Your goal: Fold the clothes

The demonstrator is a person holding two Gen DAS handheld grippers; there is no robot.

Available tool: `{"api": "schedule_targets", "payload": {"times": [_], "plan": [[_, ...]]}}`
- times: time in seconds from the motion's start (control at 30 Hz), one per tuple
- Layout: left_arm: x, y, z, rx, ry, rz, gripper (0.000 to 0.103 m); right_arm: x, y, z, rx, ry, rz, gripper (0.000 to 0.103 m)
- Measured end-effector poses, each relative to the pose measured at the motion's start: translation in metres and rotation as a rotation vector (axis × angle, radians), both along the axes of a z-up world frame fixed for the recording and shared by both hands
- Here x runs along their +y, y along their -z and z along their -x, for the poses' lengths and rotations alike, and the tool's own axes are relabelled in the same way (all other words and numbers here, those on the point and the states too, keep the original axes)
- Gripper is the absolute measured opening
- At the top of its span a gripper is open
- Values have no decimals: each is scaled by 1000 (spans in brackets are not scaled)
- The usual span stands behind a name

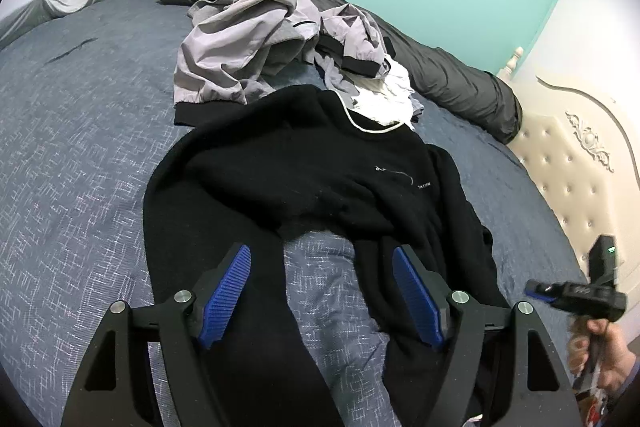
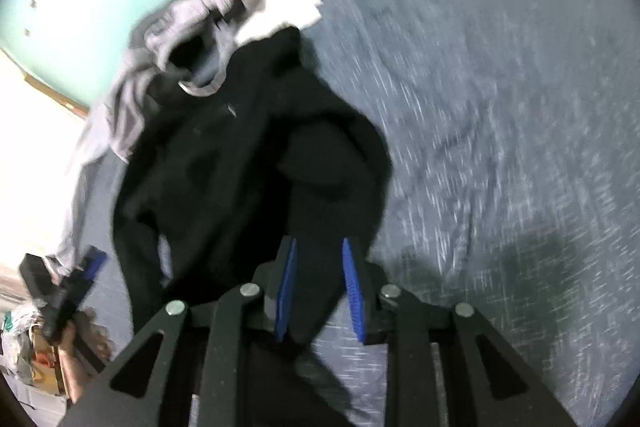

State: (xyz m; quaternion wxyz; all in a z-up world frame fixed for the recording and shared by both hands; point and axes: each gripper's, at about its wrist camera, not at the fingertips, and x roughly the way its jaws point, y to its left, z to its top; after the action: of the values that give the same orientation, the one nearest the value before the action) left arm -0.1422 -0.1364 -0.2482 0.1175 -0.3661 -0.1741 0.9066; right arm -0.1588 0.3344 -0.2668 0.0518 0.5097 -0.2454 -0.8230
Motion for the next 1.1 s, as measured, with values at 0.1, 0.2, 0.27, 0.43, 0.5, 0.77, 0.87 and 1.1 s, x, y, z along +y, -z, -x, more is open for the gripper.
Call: {"api": "schedule_targets", "payload": {"times": [0.1,0.2,0.27,0.43,0.5,0.77,0.87,1.1], "plan": [[-1,2,1,-5,1,-1,77,-5,25,8,-64,5,11,23],[-1,4,2,-13,1,-4,77,-16,43,15,-103,-14,4,23],[-1,5,3,-13,2,-3,77,-27,52,19,-140,-31,-37,24],[-2,4,3,-9,0,-5,78,-36,52,22,-125,-30,-68,11],[-2,4,4,-11,0,-7,78,-39,46,22,-104,-47,-100,9],[-3,6,2,-14,-5,-6,78,-25,-12,18,27,-114,-223,8],[-3,5,2,-12,-5,-4,78,-2,-35,15,62,-82,-282,7],[-2,7,3,-17,-6,5,78,60,-103,19,137,24,-443,7]]}}
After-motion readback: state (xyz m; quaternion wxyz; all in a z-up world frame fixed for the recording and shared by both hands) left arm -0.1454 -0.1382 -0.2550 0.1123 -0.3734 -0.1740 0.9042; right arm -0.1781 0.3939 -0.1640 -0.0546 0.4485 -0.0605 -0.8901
